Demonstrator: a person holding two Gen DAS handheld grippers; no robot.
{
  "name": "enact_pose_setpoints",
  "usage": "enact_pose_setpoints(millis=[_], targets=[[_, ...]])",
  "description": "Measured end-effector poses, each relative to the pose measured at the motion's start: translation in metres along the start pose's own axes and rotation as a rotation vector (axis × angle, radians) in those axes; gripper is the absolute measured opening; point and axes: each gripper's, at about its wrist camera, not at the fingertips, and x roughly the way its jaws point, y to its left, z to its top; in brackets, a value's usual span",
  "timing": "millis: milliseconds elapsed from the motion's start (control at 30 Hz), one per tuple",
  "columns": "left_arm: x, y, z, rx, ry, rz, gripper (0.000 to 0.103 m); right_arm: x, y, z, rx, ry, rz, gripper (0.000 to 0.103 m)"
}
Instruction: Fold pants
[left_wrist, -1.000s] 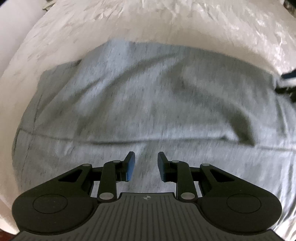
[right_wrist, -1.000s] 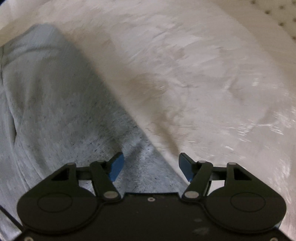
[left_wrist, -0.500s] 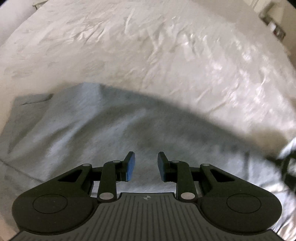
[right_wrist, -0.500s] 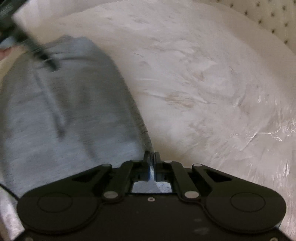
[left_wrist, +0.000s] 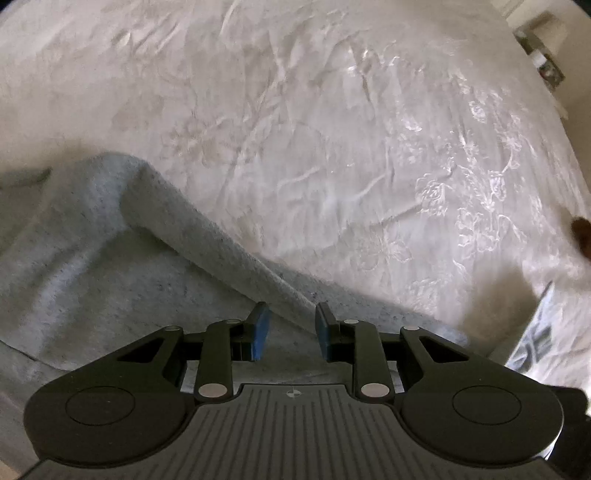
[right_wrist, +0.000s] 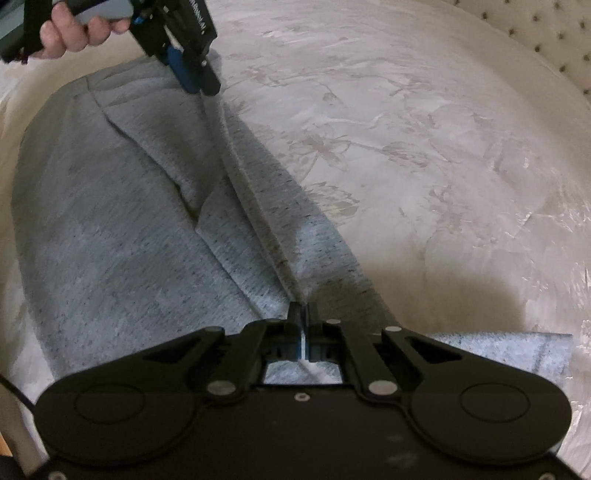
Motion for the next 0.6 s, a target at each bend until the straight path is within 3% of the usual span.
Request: enact_pose_setpoints(millis=[267,600], targets=[[0.005,0.008,0.022,-0.091,0.013,-0.018,0.028,0.011,-0.007,0.006,0.006,0.005,0.005,0.003],[0.031,0.012,0.022,-0.136,0.124,0.013,0.029,0.012,-0.007,0.006,0.017,0.004,0.010,0.003]])
